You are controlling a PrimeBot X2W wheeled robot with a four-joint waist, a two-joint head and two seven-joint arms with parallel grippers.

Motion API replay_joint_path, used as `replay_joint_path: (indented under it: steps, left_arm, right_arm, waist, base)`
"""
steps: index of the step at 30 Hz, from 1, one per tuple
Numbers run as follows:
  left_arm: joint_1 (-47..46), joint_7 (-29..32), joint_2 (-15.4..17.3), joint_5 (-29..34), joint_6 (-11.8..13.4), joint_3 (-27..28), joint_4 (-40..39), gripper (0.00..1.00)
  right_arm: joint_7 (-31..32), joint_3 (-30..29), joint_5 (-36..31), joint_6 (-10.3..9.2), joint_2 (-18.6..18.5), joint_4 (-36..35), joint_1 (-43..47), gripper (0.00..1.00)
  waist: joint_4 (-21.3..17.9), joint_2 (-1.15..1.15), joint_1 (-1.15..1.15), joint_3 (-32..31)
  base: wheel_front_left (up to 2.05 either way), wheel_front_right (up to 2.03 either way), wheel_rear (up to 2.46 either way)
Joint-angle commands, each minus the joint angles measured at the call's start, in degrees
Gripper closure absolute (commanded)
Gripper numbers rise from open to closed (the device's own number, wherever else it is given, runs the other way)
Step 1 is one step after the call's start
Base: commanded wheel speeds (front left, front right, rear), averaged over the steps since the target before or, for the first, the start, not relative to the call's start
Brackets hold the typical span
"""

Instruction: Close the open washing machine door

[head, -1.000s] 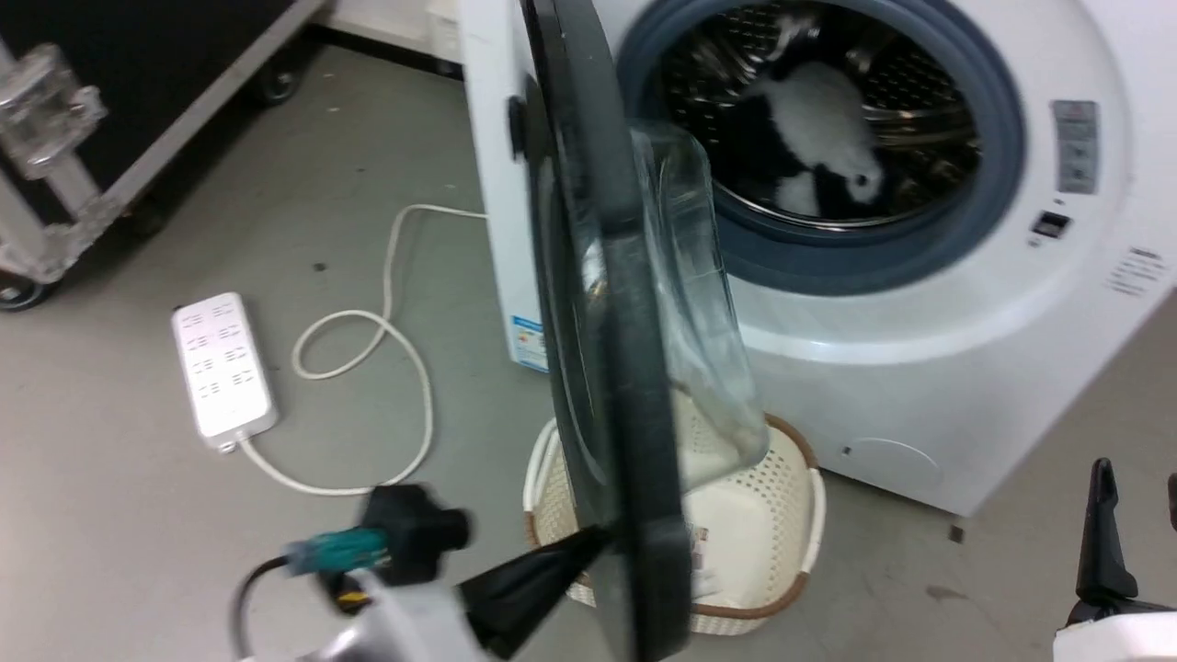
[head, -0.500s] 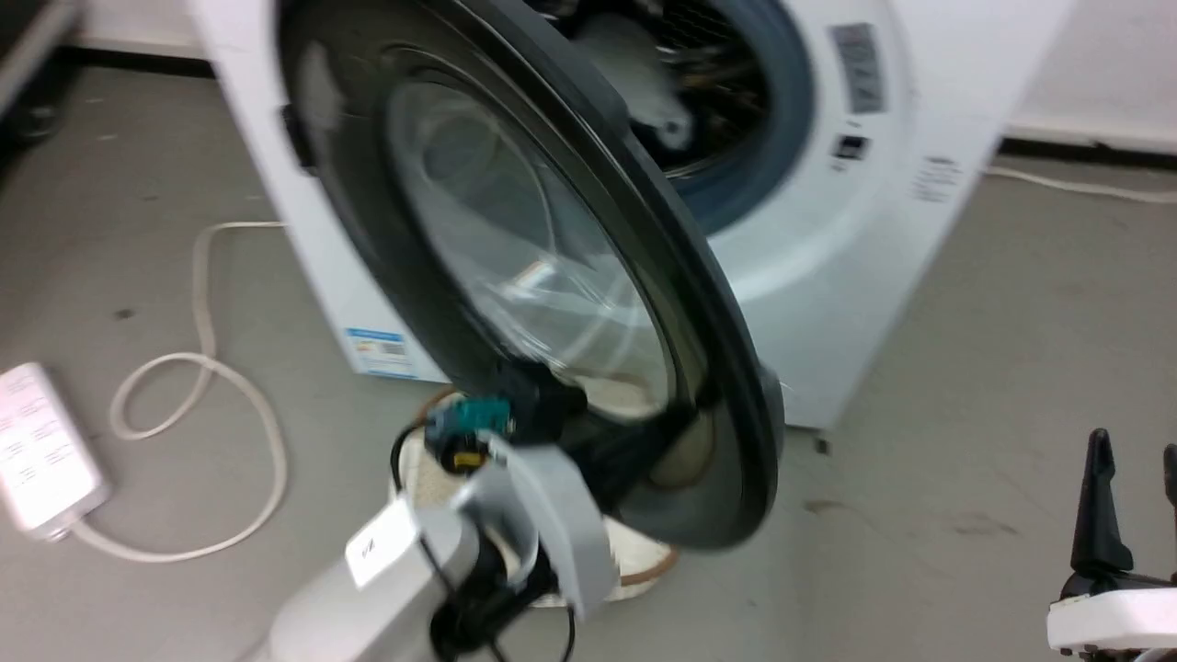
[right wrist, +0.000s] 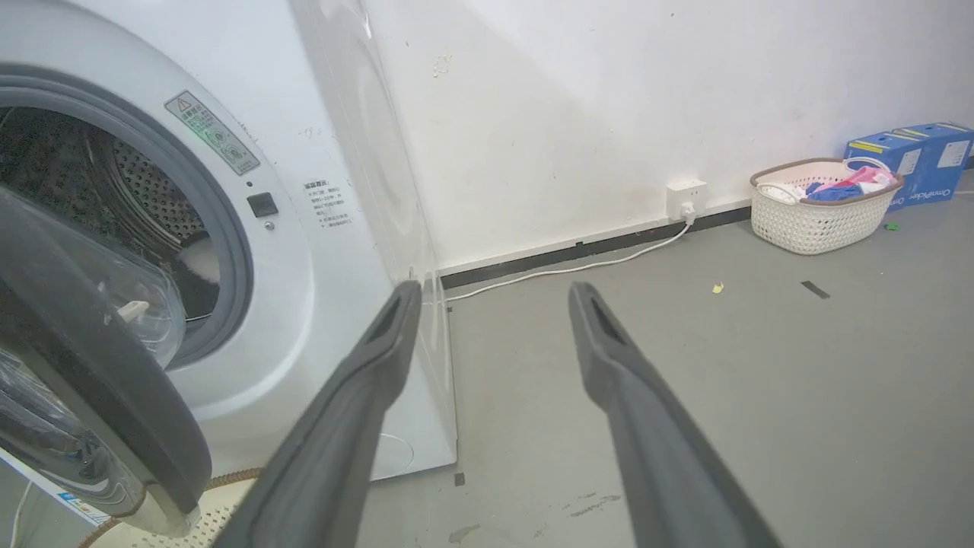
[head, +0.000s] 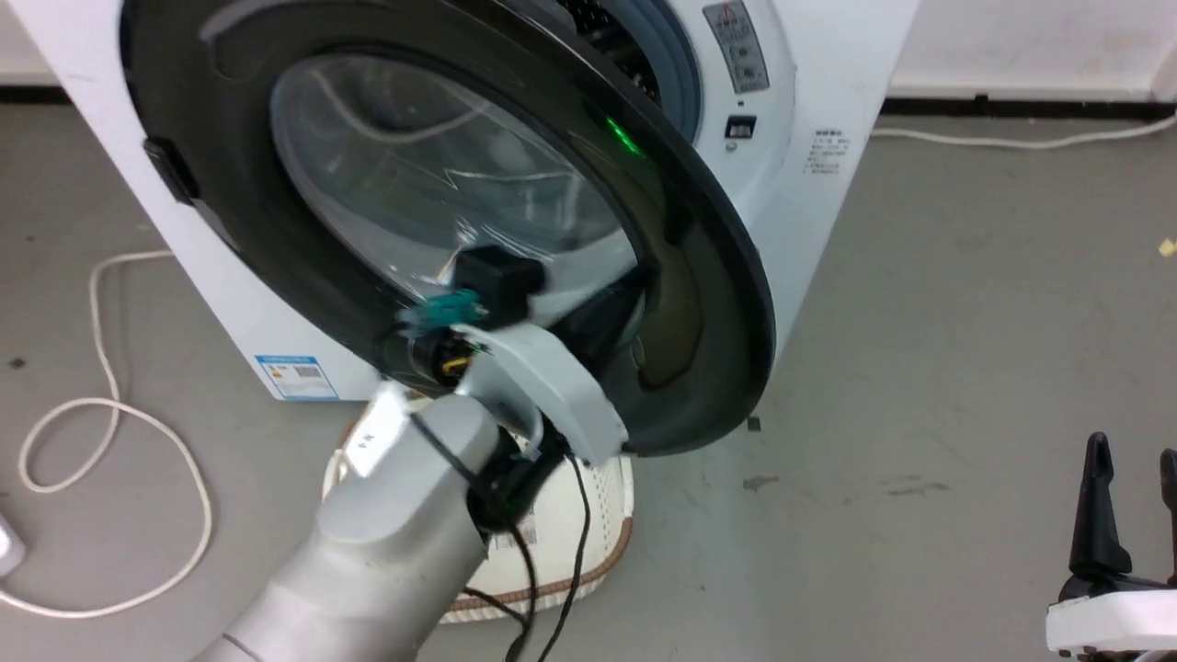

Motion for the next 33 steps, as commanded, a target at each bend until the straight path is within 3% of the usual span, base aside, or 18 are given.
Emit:
replay_joint_path:
  steps: [1, 5, 8, 12, 16, 18, 22, 32, 33]
  left_arm:
    - [-0.23, -1.15, -0.09, -0.92, 0.45, 1.21, 0.56, 1.0]
    - [1.48, -4.73, 1.35, -2.4, 3.44, 7.14, 0.45, 1.0]
    - [3.76, -5.66, 3.75, -1.28, 7.73, 14.53, -2.41, 1.0]
    - [10.44, -5.73, 5.29, 7.55, 14.18, 29.73, -12.26, 1.0]
    - [19.34, -5.75, 4.83, 17.39, 17.41, 39.27, -19.63, 1.0]
    - [23.57, -5.75, 4.31, 20.73, 17.31, 41.55, -21.67, 1.0]
    - [30.46, -5.75, 4.65, 24.37, 14.55, 40.46, -21.04, 1.0]
    - [39.22, -5.01, 4.28, 24.22, 11.37, 38.01, -15.66, 1.0]
    - [39.4, -4.72, 4.5, 24.59, 11.11, 37.41, -15.24, 0.87]
  right_arm:
    - [-0.25, 0.09, -0.12, 0.05, -0.01, 0.11, -0.31, 0.0]
    - [-0.25, 0.02, -0.54, 0.05, -0.01, 0.2, 0.73, 0.0]
    - [-0.25, 0.41, -0.78, 0.05, -0.01, 0.07, 1.4, 0.0]
    - [-0.26, 1.2, -0.82, 0.05, -0.01, -0.33, 1.86, 0.0]
    - [-0.26, 2.18, -0.7, 0.05, -0.01, -0.39, 2.1, 0.0]
    - [-0.26, 2.51, -0.62, 0.05, -0.01, -0.3, 2.22, 0.0]
    - [-0.26, 3.24, -0.43, 0.05, -0.01, -0.25, 2.74, 0.0]
    - [-0.26, 4.93, 0.27, 0.05, -0.01, -0.09, 4.46, 0.0]
    - [-0.26, 5.07, 0.29, 0.05, -0.01, -0.05, 4.59, 0.0]
  waist:
    - [0.93, -0.01, 0.0, -1.29]
    - [2.96, -0.01, 0.0, -3.8]
    - [4.17, -0.01, 0.0, -5.07]
    - [5.22, -0.01, 0.0, -5.8]
    - [5.82, -0.01, 0.0, -6.18]
    - [6.08, -0.01, 0.0, -6.41]
    - [6.49, -0.01, 0.0, -6.81]
    - [7.4, -0.01, 0.0, -7.61]
    - [7.43, -0.01, 0.0, -7.66]
  base:
    - [0.0, 0.0, 0.0]
    - [0.0, 0.0, 0.0]
    - [0.0, 0.0, 0.0]
    - [0.0, 0.0, 0.0]
    - [0.0, 0.0, 0.0]
    - [0.0, 0.0, 0.0]
    - [0.0, 0.0, 0.0]
    - [0.0, 0.0, 0.0]
    - [0.0, 0.0, 0.0]
